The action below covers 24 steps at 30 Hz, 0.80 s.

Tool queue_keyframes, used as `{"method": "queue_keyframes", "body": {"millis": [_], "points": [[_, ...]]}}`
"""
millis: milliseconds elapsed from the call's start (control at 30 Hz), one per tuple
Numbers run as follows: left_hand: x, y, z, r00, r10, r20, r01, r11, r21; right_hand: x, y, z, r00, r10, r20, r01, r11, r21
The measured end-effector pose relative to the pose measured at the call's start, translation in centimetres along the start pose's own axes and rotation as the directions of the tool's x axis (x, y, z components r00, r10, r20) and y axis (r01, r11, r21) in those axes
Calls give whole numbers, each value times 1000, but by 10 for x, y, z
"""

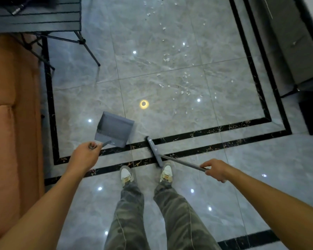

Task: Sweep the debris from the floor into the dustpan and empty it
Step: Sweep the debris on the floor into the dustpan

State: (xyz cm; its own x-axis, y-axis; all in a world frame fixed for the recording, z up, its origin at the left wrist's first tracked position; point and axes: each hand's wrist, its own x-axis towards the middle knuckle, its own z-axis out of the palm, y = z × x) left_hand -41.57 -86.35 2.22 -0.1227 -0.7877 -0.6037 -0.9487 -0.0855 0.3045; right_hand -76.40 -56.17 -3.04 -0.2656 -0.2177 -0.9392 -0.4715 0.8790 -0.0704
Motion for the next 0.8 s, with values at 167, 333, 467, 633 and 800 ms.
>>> {"method": "queue_keyframes", "body": {"millis": [167, 333, 467, 633, 800], "points": [[35, 17, 1, 998, 60, 25, -60, 998, -13, 9, 7, -12, 993, 46, -106, -57, 993, -105], [74, 30, -20, 992, 114, 54, -115, 993, 7, 14, -12, -29, 973, 100, -208, -131, 981, -140], [111, 23, -49, 992, 100, 80, -98, 995, -30, 16, -42, -15, 939, 130, -320, -183, 973, -142], [143, -3, -91, 992, 78, 97, -72, 995, -64, 14, -104, -14, 923, 42, -384, -109, 982, -157], [168, -38, -132, 992, 70, 103, -67, 997, -24, 21, -197, -21, 915, -66, -398, 25, 994, -107]]}}
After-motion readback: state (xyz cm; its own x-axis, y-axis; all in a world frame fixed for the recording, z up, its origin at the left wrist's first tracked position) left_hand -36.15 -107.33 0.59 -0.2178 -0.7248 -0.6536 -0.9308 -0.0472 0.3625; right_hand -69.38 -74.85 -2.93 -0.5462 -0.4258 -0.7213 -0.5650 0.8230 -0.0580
